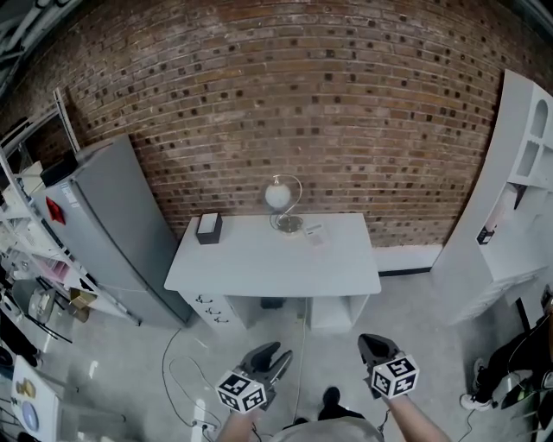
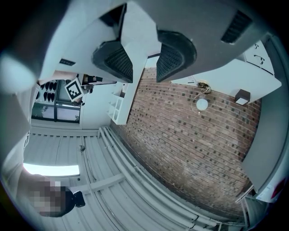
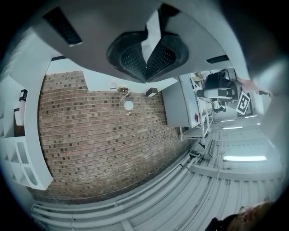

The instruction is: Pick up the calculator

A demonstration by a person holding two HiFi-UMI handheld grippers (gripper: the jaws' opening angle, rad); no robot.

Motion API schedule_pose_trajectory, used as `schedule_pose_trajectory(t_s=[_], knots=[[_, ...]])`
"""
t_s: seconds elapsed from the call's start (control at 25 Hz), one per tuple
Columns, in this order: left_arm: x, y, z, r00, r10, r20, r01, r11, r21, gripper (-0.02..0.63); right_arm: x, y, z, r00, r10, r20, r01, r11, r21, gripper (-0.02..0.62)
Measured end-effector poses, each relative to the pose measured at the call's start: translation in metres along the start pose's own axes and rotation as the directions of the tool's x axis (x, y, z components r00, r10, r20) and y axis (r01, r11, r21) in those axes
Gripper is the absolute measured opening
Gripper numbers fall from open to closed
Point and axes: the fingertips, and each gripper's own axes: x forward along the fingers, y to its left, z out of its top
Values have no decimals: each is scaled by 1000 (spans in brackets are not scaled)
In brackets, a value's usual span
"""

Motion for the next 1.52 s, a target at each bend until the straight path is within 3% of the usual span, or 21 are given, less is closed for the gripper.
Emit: schedule_pose_trajectory(t_s=[0.24,0.56,0.96,1.52], knots=[[24,16,-1,1000,13,-4,-13,1000,-23,170,26,-18,1,1000,23,-6,-23,1000,3,12],[87,58,11,998,51,-22,-52,998,-38,178,90,-74,17,999,50,-21,-50,999,16,12],[168,100,23,993,96,-64,-97,995,-12,187,173,-143,32,994,99,-35,-97,993,61,12],[238,127,34,987,139,-77,-140,990,-5,189,219,-204,39,990,130,-45,-126,988,86,11]])
